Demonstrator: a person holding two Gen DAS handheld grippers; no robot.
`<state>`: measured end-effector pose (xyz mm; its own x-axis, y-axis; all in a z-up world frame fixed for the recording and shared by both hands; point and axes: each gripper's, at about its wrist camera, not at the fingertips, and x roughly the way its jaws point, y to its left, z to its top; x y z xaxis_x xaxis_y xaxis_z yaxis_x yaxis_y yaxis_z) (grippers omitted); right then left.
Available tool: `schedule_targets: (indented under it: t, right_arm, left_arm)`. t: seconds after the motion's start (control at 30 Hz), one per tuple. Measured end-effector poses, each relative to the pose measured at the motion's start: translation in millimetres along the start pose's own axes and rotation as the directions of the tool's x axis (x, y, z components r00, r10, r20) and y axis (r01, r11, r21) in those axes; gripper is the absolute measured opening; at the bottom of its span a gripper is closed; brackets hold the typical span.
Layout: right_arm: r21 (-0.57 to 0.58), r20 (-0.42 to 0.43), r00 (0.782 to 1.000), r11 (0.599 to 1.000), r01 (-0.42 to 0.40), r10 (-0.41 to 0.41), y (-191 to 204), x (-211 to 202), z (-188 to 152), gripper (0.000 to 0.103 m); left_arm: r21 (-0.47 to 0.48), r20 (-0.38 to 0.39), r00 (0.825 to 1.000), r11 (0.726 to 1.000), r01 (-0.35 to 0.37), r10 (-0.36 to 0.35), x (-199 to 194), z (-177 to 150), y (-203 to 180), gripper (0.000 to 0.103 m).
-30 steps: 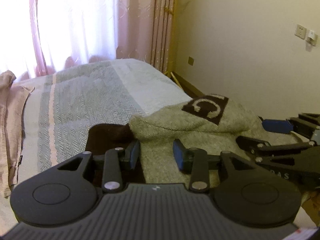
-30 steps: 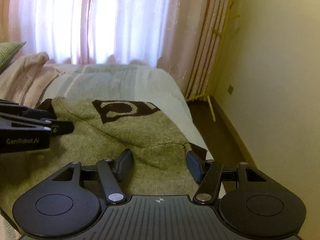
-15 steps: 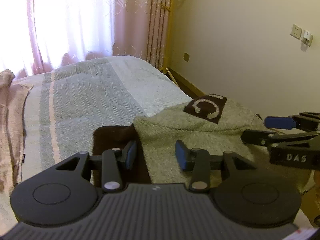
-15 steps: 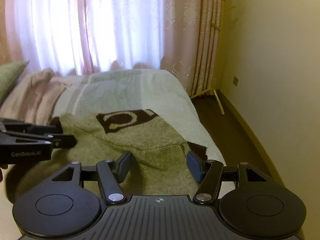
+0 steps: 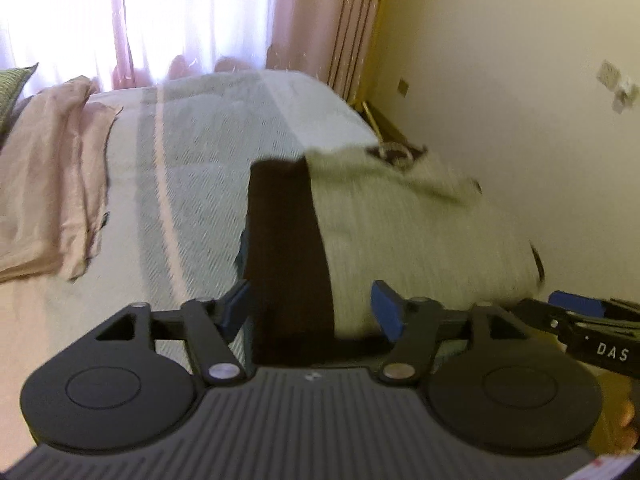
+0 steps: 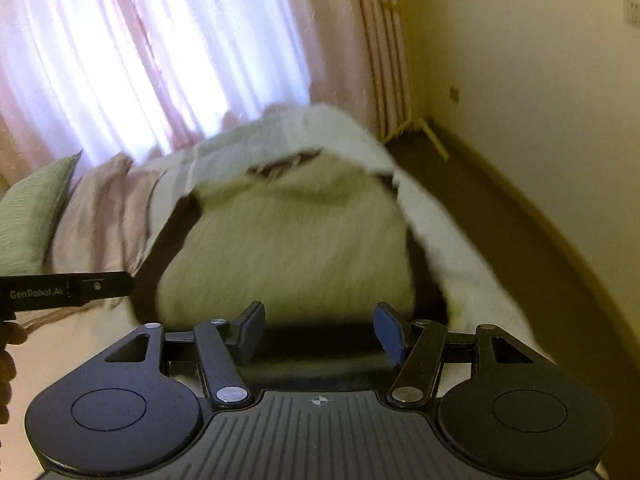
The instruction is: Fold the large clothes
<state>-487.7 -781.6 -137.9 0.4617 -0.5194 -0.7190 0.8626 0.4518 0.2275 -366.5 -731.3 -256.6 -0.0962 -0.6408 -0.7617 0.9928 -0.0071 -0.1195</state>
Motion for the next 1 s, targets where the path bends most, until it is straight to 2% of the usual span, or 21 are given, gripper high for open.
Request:
schedule_targets:
  t: [0.13, 0.27, 0.4, 0.5, 0.6, 0.73, 1.0]
  right_arm:
    - [-0.015, -0.037, 0.999, 1.000, -0.015, 0.015, 18, -35, -19, 0.062]
    - [-0.017, -0.044, 0.999, 1.000, -0.020, 0.019, 36, -75, -37, 0.064]
    - [0.005, -0.025, 0.999, 1.000, -0.031, 0.031, 50, -113, -54, 0.065]
    - [0.006, -0.023, 0.999, 1.000, -0.024, 0.024, 62, -138, -62, 0.066]
    - [-0.015, -0.009, 1.000, 1.000, -0.008, 0.008, 76, -162, -75, 0.066]
    - [-0.020, 0.005, 1.000, 1.000, 0.012, -0.012, 94, -192, -93, 0.066]
    - [-0.016, 0.029, 0.999, 1.000, 0.020, -0.019, 121, -230, -126, 0.066]
  left_arm:
    - [0.037, -0.018, 0.999, 0.999, -0.028, 0.029, -43, -24, -11, 0.071]
    - [0.063, 0.018, 0.999, 0.997, -0.053, 0.052, -88, -45, -15, 0.089]
    - [0.086, 0.032, 0.998, 0.994, -0.060, 0.058, -128, -63, -15, 0.094]
    - [0.097, 0.079, 0.994, 0.992, -0.083, 0.075, -160, -78, -14, 0.099]
    - [0.067, 0.074, 0.996, 0.997, -0.049, 0.044, -188, -91, -7, 0.099]
    - [0.081, 0.082, 0.996, 0.996, -0.039, 0.032, -220, -108, -5, 0.099]
    - [0.099, 0.082, 0.997, 0.995, 0.002, -0.011, -254, -136, 4, 0.099]
